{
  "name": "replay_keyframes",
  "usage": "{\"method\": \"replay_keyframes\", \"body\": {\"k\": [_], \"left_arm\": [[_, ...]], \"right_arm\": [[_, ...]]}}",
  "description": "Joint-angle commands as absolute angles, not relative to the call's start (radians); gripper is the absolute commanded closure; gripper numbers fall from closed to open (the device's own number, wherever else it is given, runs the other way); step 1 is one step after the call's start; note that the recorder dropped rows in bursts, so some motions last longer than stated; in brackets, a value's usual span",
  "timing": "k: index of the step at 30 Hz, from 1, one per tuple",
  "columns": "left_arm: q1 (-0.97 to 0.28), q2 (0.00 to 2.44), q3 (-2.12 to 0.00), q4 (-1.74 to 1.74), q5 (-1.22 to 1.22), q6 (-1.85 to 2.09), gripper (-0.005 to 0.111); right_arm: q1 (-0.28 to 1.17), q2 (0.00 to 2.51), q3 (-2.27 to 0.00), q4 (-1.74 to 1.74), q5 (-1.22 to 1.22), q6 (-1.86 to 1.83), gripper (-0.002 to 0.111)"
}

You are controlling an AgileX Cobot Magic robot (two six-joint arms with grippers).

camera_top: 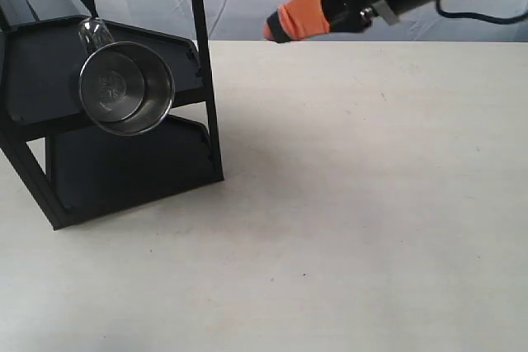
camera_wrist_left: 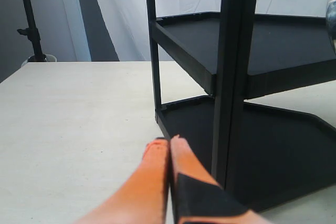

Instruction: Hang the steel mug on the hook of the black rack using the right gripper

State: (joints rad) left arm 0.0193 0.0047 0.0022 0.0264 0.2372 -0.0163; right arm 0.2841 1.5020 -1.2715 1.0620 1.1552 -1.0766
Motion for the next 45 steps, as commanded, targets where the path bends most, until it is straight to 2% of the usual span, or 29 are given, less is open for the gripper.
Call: {"method": "replay_keyframes", "body": {"k": [1,8,12,18,22,31,38,45], "left_arm": [[0.018,0.0,0.0,0.028,0.231,-0.017,0.105],[0.018,0.0,0.0,0.028,0.231,-0.017,0.105],[0.018,0.0,0.0,0.028,0.231,-0.017,0.105],[0.018,0.0,0.0,0.028,0.231,-0.017,0.105],[0.018,0.0,0.0,0.028,0.231,-0.017,0.105],[0.018,0.0,0.0,0.035,0.231,-0.017,0.105],[0.018,0.0,0.0,0.035,0.231,-0.017,0.105],[0.018,0.0,0.0,0.035,0.231,-0.017,0.105]], "right_arm": [[0.279,1.285,-1.115,0.869,0.904,-0.885,0.109],[0.279,0.91,-0.791,0.743,0.487,-0.544,0.109],[0.279,0.77,-0.661,0.751,0.523,-0.469,0.109],[0.279,0.642,-0.643,0.656,0.556,-0.475,0.109],[0.288,0.615,-0.624,0.662,0.46,-0.475,0.109],[0.281,0.488,-0.308,0.654,0.065,-0.45,0.109],[0.185,0.376,-0.152,0.652,0.028,-0.436,0.109],[0.14,0.247,-0.143,0.534,0.05,-0.441,0.109]]}}
